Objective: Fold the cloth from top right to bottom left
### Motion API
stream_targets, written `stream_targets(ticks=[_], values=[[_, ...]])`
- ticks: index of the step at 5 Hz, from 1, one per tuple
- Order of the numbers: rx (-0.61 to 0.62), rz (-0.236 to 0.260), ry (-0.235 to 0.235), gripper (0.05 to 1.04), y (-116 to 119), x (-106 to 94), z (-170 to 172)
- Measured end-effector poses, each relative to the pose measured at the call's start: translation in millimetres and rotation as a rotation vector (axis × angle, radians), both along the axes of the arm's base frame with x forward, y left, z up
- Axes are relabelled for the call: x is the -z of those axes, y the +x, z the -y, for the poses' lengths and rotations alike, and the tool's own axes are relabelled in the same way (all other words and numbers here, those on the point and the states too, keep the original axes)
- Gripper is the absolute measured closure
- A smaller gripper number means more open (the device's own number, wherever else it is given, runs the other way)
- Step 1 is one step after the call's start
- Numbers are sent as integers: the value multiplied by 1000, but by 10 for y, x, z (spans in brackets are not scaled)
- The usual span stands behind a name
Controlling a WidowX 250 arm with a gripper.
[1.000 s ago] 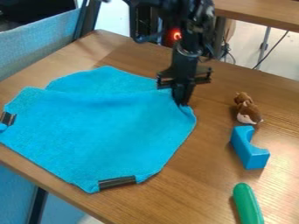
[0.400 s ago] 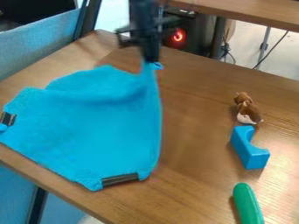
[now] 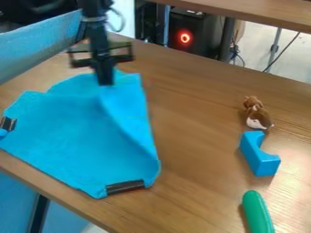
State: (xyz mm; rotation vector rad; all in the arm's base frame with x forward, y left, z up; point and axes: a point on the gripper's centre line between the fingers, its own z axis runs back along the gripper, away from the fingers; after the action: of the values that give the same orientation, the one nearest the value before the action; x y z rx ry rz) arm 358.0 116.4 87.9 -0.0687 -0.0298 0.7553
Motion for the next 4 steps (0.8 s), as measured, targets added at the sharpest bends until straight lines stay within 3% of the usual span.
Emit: stream_targets(ticks=[1,3,4], values=[[18,19,12,1016,-297,-40,-285],[5,59,-27,1016,-685,-236,-854],[-33,60,-2,1016,-821,-351,-1115]])
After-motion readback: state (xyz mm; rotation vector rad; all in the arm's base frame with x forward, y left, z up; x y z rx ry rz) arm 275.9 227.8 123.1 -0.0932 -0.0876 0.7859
